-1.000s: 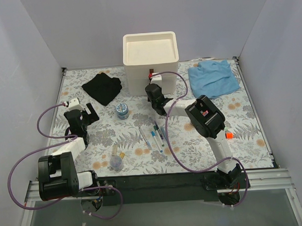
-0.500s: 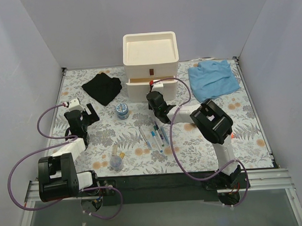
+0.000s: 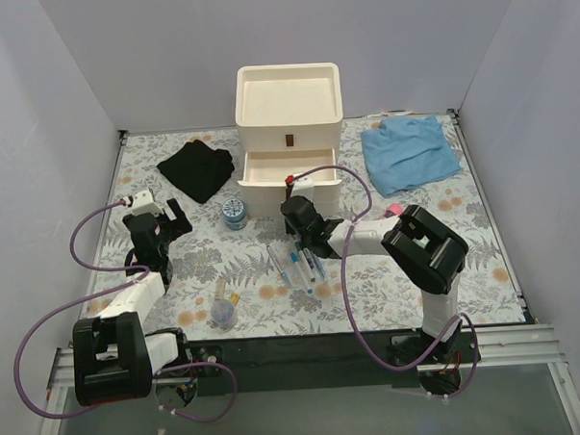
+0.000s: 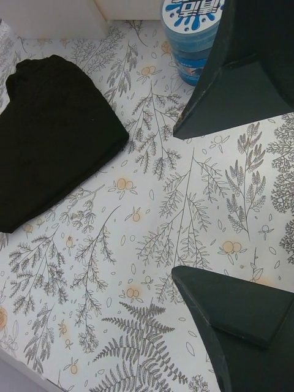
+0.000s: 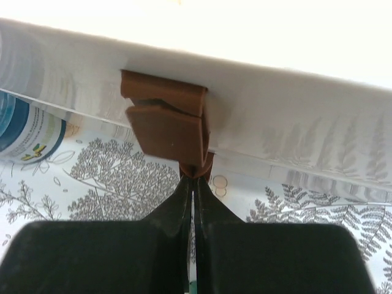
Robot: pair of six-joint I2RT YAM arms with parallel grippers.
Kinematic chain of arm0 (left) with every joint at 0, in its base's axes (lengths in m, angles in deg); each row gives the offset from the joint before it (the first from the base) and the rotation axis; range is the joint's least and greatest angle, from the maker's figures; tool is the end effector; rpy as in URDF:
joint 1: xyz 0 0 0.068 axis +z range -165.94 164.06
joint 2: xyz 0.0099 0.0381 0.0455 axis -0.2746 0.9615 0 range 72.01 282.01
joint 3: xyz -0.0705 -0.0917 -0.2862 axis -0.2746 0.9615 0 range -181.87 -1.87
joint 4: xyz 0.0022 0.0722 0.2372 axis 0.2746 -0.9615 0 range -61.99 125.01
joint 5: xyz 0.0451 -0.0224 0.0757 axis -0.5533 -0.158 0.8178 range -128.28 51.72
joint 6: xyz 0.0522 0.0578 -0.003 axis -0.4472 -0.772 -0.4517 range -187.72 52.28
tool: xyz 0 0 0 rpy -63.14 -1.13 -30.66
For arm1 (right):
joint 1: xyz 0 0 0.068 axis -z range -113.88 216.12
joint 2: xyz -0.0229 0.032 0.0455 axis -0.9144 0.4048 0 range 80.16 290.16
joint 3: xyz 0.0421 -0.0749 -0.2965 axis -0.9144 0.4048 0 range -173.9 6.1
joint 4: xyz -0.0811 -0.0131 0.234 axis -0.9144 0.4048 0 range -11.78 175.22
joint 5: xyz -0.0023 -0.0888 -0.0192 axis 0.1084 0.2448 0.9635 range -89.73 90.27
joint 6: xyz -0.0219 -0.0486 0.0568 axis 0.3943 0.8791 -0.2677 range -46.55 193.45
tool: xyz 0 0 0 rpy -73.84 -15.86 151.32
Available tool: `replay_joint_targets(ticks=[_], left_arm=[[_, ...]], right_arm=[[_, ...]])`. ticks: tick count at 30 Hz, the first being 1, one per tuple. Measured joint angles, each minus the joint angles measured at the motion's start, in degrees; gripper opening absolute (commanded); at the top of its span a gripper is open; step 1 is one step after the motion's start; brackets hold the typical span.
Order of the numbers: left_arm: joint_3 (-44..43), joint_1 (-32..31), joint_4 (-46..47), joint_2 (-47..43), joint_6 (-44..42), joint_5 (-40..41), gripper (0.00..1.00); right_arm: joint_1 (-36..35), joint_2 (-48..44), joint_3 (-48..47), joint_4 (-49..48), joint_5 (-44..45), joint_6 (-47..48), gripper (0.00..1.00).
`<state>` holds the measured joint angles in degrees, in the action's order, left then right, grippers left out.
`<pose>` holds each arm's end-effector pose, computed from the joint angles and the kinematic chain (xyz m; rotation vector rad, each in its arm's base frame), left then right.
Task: Sort the stationery into containers
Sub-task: Open the drawer in the storage box, then close the drawer in the storage box.
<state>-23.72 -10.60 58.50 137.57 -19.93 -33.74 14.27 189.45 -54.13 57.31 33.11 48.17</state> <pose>0.2338 0.0271 0.2230 -0.9176 1.7153 -0.4191 0.2942 0.3162 0.2014 -0.1136 1.9859 0.2800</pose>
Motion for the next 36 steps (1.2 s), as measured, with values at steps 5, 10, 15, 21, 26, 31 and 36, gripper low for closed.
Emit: replay_joint_targets(ticks=[5, 10, 15, 21, 26, 31, 36], left_arm=[[0.0, -0.1, -0.2, -0.4, 0.0, -0.3, 0.85], [-0.7, -0.4, 1.1, 0.4, 0.5, -16.7, 0.00], [-5.5, -2.9, 4.3, 4.9, 5.7, -35.3, 0.00], [-8.2, -5.1, 10.6, 11.5, 14.3, -46.1, 0.00], [-9.7, -10.9, 14.6, 17.0, 19.4, -49.2, 0.00], [-10.4, -16.8, 19.5, 21.4, 22.7, -48.2, 0.00], [-11.6, -19.3, 23.3, 24.3, 23.0, -43.6, 0.00]], right_arm=[[-0.7, -1.0, 1.6, -0.1, -0.1, -0.2, 0.01], [-0.3, -1.0, 1.5, -0.2, -0.7, -0.3, 0.01], [0.2, -0.1, 1.0, -0.7, -1.1, -0.1, 0.01], [1.1, 0.7, 0.4, -1.6, -2.0, -0.1, 0.01], [1.3, 0.8, 0.2, -1.6, -2.6, -0.1, 0.01], [1.5, 0.8, 0.2, -1.6, -3.1, -0.2, 0.01], [1.6, 0.8, 0.2, -1.6, -3.3, -0.4, 0.01]])
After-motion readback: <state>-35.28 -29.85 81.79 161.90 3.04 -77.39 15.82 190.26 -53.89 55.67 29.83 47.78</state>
